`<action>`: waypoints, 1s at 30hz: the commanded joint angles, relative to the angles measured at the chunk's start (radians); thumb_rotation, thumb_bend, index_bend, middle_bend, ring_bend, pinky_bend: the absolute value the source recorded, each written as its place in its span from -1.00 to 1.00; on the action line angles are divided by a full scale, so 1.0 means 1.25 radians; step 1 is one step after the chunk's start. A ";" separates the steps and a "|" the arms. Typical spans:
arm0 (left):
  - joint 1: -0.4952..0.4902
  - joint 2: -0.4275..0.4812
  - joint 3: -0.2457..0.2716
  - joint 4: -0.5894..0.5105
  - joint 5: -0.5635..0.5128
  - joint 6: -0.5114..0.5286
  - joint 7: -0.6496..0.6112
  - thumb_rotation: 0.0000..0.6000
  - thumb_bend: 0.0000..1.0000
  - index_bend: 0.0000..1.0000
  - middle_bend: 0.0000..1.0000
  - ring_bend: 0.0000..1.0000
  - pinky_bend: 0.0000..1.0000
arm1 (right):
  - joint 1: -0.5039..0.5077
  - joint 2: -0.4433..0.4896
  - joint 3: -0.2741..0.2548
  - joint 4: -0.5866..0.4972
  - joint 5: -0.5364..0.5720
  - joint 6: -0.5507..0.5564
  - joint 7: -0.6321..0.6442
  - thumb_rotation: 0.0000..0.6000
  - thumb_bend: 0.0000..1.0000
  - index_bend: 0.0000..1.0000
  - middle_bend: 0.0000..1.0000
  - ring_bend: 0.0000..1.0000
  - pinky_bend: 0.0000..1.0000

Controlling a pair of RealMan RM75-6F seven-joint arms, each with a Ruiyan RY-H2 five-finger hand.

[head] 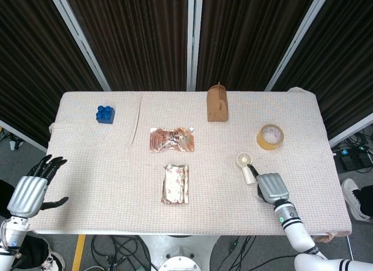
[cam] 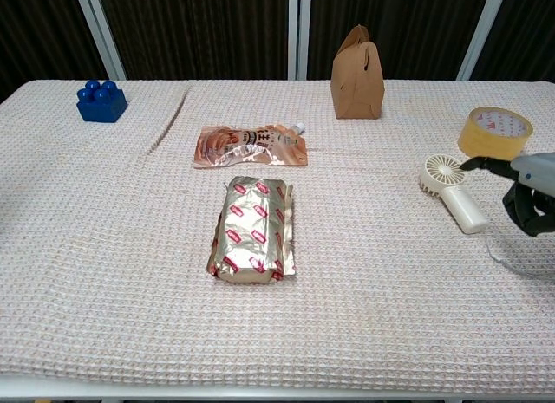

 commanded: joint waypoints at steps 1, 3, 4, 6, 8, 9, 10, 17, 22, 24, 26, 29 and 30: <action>0.002 0.001 0.001 -0.006 0.000 0.003 0.006 1.00 -1.00 -0.75 -0.79 -0.93 -0.57 | -0.033 0.051 0.004 -0.050 -0.069 0.073 0.029 1.00 1.00 -1.00 0.94 0.82 0.71; 0.004 0.001 0.002 -0.011 0.001 0.005 0.010 1.00 -1.00 -0.75 -0.79 -0.93 -0.57 | -0.050 0.077 0.001 -0.068 -0.099 0.104 0.045 1.00 1.00 -1.00 0.94 0.82 0.71; 0.005 0.002 0.002 -0.013 0.001 0.006 0.013 1.00 -1.00 -0.75 -0.79 -0.93 -0.57 | -0.060 0.091 -0.001 -0.075 -0.115 0.120 0.056 1.00 1.00 -1.00 0.94 0.83 0.71; 0.007 0.003 0.004 -0.016 0.001 0.007 0.018 1.00 -1.00 -0.75 -0.79 -0.93 -0.57 | -0.086 0.123 -0.007 -0.084 -0.154 0.159 0.088 1.00 1.00 -1.00 0.93 0.82 0.71; 0.009 0.004 0.004 -0.019 0.000 0.008 0.023 1.00 -1.00 -0.75 -0.79 -0.93 -0.57 | -0.115 0.154 -0.014 -0.084 -0.190 0.202 0.123 1.00 1.00 -1.00 0.93 0.82 0.71; 0.010 0.005 0.004 -0.020 0.000 0.010 0.025 1.00 -1.00 -0.75 -0.79 -0.93 -0.57 | -0.129 0.166 -0.016 -0.082 -0.203 0.220 0.138 1.00 1.00 -1.00 0.93 0.82 0.71; 0.011 0.005 0.004 -0.022 -0.001 0.011 0.028 1.00 -1.00 -0.75 -0.79 -0.93 -0.57 | -0.142 0.176 -0.018 -0.078 -0.217 0.239 0.155 1.00 1.00 -1.00 0.93 0.81 0.71; 0.017 0.004 0.006 -0.035 0.003 0.018 0.046 1.00 -1.00 -0.76 -0.79 -0.93 -0.57 | -0.220 0.211 -0.052 0.056 -0.320 0.315 0.290 1.00 0.17 -1.00 -0.32 -0.45 -0.34; 0.026 0.004 0.010 -0.048 0.013 0.032 0.061 1.00 -1.00 -0.75 -0.79 -0.93 -0.57 | -0.261 0.215 -0.052 0.098 -0.332 0.352 0.319 1.00 -0.99 -1.00 -1.00 -1.00 -1.00; 0.029 0.005 0.011 -0.052 0.015 0.037 0.066 1.00 -1.00 -0.75 -0.79 -0.93 -0.57 | -0.274 0.212 -0.049 0.116 -0.345 0.375 0.325 1.00 -1.00 -1.00 -1.00 -1.00 -1.00; 0.032 0.006 0.011 -0.055 0.019 0.044 0.070 1.00 -1.00 -0.76 -0.79 -0.93 -0.57 | -0.287 0.209 -0.045 0.126 -0.359 0.397 0.336 1.00 -1.00 -1.00 -1.00 -1.00 -1.00; 0.035 0.008 0.008 -0.054 0.025 0.056 0.072 1.00 -1.00 -0.76 -0.79 -0.93 -0.57 | -0.299 0.209 -0.040 0.132 -0.372 0.411 0.354 1.00 -1.00 -1.00 -1.00 -1.00 -1.00; 0.036 0.008 0.007 -0.054 0.025 0.058 0.073 1.00 -1.00 -0.76 -0.79 -0.93 -0.57 | -0.301 0.209 -0.039 0.133 -0.373 0.410 0.355 1.00 -1.00 -1.00 -1.00 -1.00 -1.00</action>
